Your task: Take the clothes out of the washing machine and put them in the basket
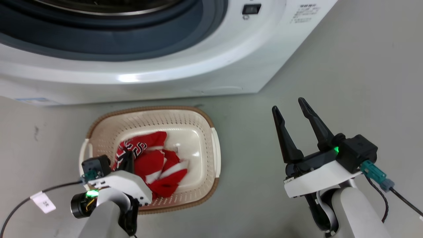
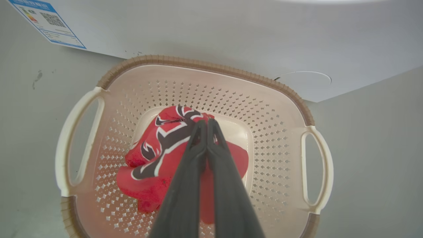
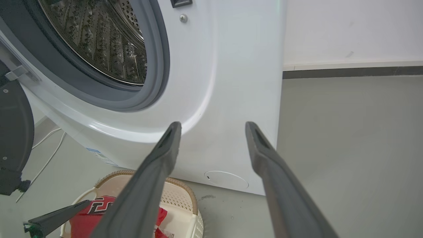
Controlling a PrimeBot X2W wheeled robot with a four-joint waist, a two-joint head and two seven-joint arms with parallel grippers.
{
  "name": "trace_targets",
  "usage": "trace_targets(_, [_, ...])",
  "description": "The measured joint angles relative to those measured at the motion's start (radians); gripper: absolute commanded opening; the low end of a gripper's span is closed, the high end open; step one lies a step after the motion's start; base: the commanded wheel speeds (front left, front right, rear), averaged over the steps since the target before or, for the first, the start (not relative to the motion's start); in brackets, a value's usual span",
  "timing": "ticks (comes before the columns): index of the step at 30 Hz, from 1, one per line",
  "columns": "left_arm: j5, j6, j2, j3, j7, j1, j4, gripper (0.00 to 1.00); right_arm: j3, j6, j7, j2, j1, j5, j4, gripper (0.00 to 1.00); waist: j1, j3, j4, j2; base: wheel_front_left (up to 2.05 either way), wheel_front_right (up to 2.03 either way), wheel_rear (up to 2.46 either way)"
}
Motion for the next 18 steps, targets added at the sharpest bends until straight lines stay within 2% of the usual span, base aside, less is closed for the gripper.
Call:
trace_targets(8, [-0.024,0.009,0.000,0.063,-0.003,-0.126,0.233,0.00,0.016,0.000,-0.016,0.000,-0.039,0.017,0.023,1.00,0.0000,0.110,-0.035,0.0000,0.00,0.00,0.00])
trace_targets(9, [-0.031,0.005,0.000,0.077,-0.003,-0.134,0.288,0.19,0.024,0.000,-0.020,0.000,-0.053,0.018,0.033,1.00,0.0000,0.130,-0.049,0.0000,0.00,0.00,0.00])
trace_targets(10, [-0.033,-0.005,-0.002,0.079,-0.004,-0.135,0.307,0.62,0.025,0.000,-0.021,0.000,-0.054,0.019,0.038,1.00,0.0001,0.132,-0.054,0.0000,0.00,0.00,0.00])
trace_targets(11, [-0.042,-0.013,-0.004,0.083,-0.004,-0.137,0.325,1.00,0.025,0.000,-0.021,0.000,-0.054,0.021,0.044,1.00,0.0000,0.132,-0.056,0.0000,0.00,0.00,0.00])
trace_targets(15, [-0.038,-0.034,-0.002,0.089,-0.004,-0.137,0.339,1.00,0.012,0.000,-0.022,0.000,-0.053,0.024,0.068,1.00,0.0000,0.099,-0.056,0.0000,0.00,0.00,0.00])
trace_targets(18, [-0.021,-0.041,-0.001,0.098,-0.004,-0.118,0.298,1.00,0.005,0.000,-0.024,0.000,-0.043,0.021,0.084,1.00,0.0000,0.050,-0.048,0.0000,0.00,0.00,0.00])
